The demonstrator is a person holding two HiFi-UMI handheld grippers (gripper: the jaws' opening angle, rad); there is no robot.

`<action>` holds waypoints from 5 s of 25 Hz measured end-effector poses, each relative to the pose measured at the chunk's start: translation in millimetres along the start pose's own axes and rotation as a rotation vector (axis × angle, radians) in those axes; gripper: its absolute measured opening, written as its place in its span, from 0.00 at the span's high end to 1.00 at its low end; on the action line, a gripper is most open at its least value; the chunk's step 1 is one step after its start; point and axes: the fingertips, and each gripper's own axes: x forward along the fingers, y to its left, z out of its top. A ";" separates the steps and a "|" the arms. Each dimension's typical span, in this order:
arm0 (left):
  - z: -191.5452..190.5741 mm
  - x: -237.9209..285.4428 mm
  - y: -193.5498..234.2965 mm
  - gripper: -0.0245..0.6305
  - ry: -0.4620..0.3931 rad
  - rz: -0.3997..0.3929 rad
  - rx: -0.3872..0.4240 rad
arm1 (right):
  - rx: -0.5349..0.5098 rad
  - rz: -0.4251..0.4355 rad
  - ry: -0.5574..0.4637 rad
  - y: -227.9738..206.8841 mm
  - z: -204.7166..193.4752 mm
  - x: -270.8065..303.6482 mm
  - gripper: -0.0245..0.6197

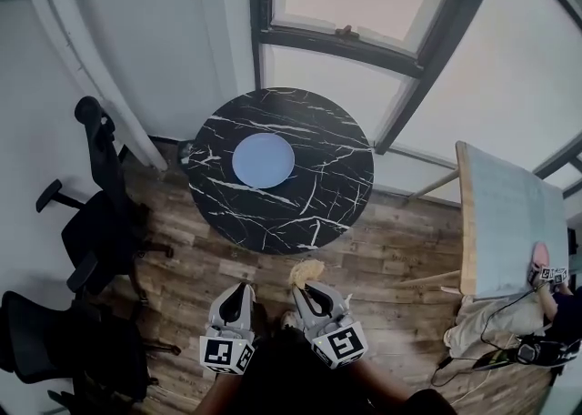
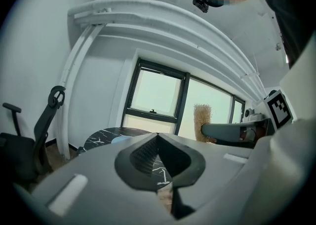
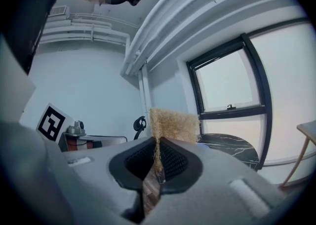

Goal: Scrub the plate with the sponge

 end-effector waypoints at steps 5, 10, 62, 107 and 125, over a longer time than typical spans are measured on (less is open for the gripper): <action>-11.5 24.5 14.5 0.96 0.008 -0.009 0.000 | 0.013 -0.018 -0.001 -16.3 -3.8 18.0 0.93; -3.6 67.1 39.3 0.96 0.025 -0.029 -0.003 | -0.009 -0.043 0.004 -35.7 2.4 54.4 0.93; -188.3 391.3 292.1 0.73 0.627 0.096 -0.321 | 0.064 -0.012 0.216 -182.4 -56.2 410.2 0.93; -248.5 354.0 292.9 0.92 0.800 -0.097 -0.350 | -0.118 0.162 0.730 -160.4 -252.0 437.3 0.93; -250.5 353.8 290.5 0.92 0.805 -0.124 -0.311 | -0.301 0.299 0.897 -133.7 -289.3 457.1 0.93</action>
